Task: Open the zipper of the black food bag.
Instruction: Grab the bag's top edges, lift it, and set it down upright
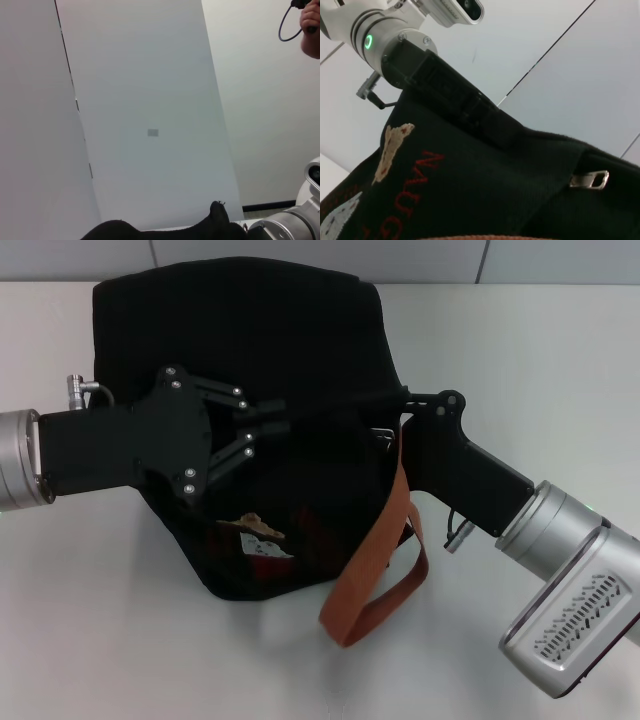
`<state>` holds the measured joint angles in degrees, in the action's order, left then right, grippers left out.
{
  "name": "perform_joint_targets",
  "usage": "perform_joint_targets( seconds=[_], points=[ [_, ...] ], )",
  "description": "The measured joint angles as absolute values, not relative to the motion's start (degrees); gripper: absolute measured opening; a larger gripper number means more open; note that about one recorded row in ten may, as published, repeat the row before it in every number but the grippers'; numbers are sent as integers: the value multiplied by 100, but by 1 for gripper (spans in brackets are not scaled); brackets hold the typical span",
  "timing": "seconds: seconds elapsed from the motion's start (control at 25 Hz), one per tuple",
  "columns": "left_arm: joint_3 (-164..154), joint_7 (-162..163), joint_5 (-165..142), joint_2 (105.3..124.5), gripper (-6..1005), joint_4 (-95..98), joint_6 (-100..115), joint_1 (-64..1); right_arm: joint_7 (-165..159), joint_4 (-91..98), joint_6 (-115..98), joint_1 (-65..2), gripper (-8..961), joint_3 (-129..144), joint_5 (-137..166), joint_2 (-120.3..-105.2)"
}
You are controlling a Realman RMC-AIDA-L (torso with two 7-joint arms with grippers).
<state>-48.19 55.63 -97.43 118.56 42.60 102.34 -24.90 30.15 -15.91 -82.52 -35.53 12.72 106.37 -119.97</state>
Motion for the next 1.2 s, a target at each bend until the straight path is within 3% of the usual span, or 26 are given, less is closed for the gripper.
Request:
perform_joint_targets(
  seconds=[0.2, 1.2],
  points=[
    [-4806, 5563, -9743, 11856, 101, 4256, 10237, -2484, 3015, -1600, -8142, -3560, 17, 1271, 10674, -11997],
    [-4412, 5331, -9378, 11838, 100, 4072, 10244, -2243, 2955, -1496, -7599, -3404, 44, 1204, 10833, -11997]
  ],
)
